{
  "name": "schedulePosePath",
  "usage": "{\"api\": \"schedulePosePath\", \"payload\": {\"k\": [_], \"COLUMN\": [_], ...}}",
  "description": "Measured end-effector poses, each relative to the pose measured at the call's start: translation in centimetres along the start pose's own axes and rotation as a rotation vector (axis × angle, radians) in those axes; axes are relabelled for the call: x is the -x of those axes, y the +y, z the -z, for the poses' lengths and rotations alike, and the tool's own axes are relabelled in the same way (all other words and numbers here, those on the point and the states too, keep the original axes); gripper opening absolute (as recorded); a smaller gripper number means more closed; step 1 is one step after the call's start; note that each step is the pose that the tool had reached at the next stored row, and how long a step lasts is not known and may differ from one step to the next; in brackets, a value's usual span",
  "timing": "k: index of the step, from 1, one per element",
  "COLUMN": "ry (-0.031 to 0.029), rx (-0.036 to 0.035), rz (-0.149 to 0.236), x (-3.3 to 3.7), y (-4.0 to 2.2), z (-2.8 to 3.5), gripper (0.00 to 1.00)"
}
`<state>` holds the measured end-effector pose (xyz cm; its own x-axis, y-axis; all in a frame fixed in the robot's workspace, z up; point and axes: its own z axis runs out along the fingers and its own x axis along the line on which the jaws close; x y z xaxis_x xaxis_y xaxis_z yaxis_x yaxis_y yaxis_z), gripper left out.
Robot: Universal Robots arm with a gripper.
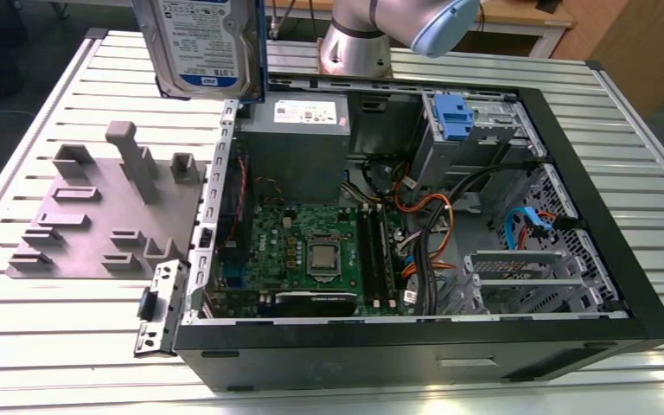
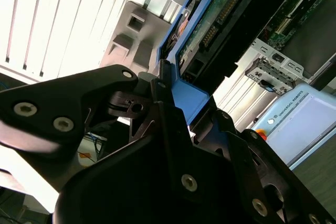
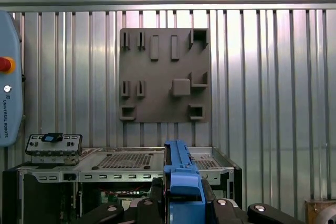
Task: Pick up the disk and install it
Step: 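Pick up the disk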
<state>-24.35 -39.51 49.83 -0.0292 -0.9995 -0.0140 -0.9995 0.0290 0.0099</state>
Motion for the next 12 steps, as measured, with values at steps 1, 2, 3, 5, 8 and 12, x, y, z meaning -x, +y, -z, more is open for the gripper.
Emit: {"api": "schedulePosePath", "payload": {"k": [1, 2, 3, 5, 8, 12], "ry": [0.0, 0.0, 0.0, -0.0001, 0.0, 0.0001], "rx": [0.0001, 0.0, 0.0001, 0.0, 0.0001, 0.0001], "rz": [0.0, 0.0, 0.0, 0.0, 0.0, 0.0], "x": [0.0, 0.0, 0.0, 0.0, 0.01, 0.02], "y": [-0.03, -0.05, -0.08, -0.13, -0.23, -0.42], "z": [0.0, 0.0, 0.0, 0.0, 0.0, 0.01], "gripper": [0.36, 0.36, 0.36, 0.36, 0.36, 0.36]}}
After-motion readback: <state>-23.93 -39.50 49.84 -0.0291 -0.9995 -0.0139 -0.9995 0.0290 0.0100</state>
